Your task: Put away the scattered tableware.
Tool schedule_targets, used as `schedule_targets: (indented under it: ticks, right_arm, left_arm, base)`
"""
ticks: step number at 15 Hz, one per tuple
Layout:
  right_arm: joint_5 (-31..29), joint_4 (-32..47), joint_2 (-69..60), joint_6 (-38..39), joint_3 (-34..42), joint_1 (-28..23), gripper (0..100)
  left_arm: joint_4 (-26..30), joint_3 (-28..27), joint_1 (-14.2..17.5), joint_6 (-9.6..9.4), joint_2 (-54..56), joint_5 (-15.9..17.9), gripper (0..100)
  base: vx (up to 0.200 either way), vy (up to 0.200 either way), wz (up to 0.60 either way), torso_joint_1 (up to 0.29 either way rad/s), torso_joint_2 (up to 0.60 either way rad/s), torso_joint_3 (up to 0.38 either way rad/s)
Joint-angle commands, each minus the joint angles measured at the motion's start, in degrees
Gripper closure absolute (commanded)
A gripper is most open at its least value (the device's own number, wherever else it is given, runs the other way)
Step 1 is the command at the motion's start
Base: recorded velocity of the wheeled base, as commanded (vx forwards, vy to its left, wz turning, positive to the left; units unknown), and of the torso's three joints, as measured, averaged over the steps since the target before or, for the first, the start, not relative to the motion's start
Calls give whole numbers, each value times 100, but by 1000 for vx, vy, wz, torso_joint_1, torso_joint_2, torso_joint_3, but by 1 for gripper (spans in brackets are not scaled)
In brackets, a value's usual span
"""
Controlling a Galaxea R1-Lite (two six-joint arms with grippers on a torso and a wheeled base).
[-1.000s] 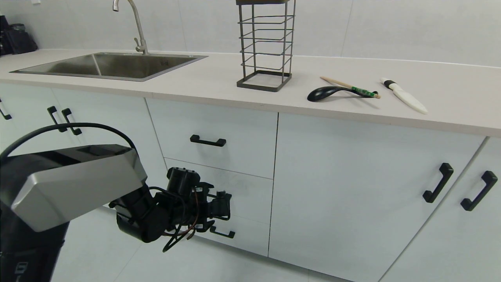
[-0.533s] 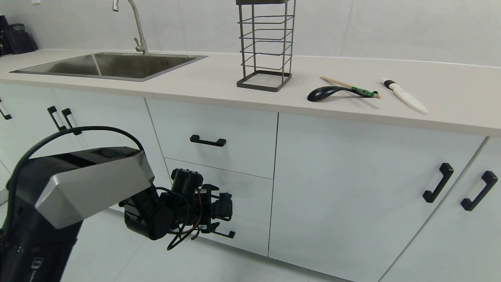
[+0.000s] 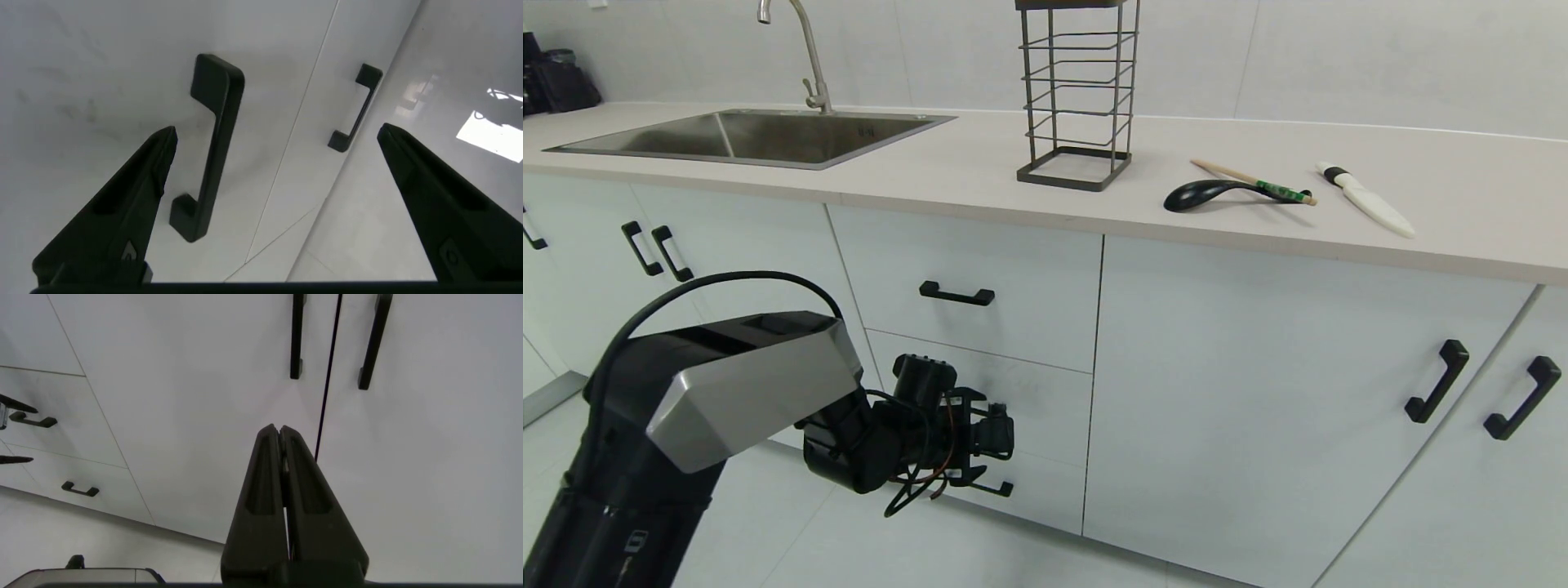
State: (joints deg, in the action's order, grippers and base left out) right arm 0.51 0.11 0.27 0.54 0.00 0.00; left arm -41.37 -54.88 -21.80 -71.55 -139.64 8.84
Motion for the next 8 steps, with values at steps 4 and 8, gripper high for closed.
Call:
schedule_targets:
  ticks: [4, 8]
  right_arm:
    - [2, -2, 8, -1, 0, 0, 100]
    - [2, 7, 8, -1, 0, 0, 100]
  left_arm:
    - [24, -110, 18, 0, -195, -14, 0]
    - [253, -84, -18, -8, -195, -22, 0]
  base:
    - [0, 0, 0, 0, 0, 0]
    - [0, 0, 0, 0, 0, 0]
